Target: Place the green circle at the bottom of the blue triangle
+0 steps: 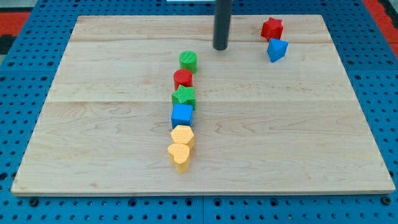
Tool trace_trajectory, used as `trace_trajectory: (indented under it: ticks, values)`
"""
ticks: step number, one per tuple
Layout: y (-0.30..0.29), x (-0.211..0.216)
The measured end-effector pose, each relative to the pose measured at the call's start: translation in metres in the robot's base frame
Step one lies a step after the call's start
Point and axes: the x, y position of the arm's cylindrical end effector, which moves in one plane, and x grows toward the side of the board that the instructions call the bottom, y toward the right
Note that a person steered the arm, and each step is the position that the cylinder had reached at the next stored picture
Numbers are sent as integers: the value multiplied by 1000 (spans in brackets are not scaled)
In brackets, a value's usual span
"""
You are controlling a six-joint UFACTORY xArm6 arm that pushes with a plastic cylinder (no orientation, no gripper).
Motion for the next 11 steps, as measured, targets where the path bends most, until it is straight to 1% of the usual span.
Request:
trace_trajectory:
  ticks: [1,2,3,5,6,7,8,10,11]
  values:
    - [-79,-1]
    - [-120,33]
    - [-45,51]
    - [14,41]
    - [31,30]
    - [66,38]
    - [86,40]
    - [93,49]
    - [82,76]
